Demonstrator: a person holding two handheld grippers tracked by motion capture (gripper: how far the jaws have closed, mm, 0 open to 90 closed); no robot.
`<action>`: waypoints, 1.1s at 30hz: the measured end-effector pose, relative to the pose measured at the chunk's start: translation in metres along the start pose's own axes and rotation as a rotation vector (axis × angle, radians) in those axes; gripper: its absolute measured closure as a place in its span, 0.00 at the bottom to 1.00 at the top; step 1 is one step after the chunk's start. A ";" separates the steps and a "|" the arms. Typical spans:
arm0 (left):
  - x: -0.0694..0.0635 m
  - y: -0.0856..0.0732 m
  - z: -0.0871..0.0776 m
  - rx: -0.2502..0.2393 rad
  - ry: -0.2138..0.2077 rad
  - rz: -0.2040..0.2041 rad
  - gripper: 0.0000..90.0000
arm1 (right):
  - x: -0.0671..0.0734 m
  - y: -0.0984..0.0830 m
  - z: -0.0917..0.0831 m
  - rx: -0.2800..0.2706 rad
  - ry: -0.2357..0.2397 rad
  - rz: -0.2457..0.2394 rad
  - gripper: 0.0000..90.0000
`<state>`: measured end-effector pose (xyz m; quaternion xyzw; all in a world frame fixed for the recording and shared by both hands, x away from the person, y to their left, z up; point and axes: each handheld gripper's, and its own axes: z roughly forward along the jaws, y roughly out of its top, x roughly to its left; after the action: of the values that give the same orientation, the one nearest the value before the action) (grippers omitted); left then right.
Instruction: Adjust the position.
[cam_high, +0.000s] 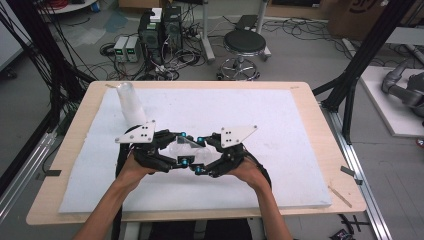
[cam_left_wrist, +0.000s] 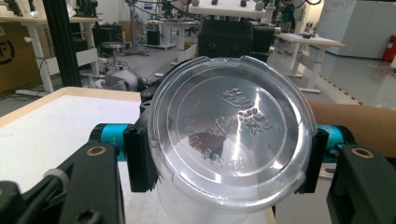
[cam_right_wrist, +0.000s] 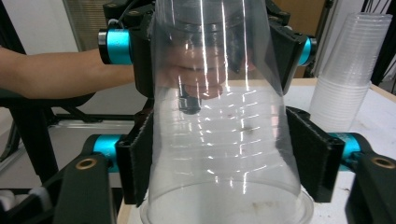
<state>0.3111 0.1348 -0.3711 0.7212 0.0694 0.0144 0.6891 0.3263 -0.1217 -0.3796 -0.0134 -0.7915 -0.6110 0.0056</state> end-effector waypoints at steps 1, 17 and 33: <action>0.000 0.000 0.000 0.002 0.000 0.001 0.43 | 0.000 0.000 0.000 0.000 0.000 0.000 0.37; 0.000 0.001 -0.008 0.042 0.049 0.011 0.07 | -0.001 0.000 -0.005 0.015 -0.025 0.013 0.38; 0.010 0.028 -0.013 0.676 0.065 0.001 0.07 | -0.005 0.032 -0.008 0.448 -0.039 0.019 0.38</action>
<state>0.3217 0.1482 -0.3437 0.9080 0.0920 0.0138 0.4086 0.3320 -0.1214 -0.3463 -0.0310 -0.9073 -0.4194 -0.0013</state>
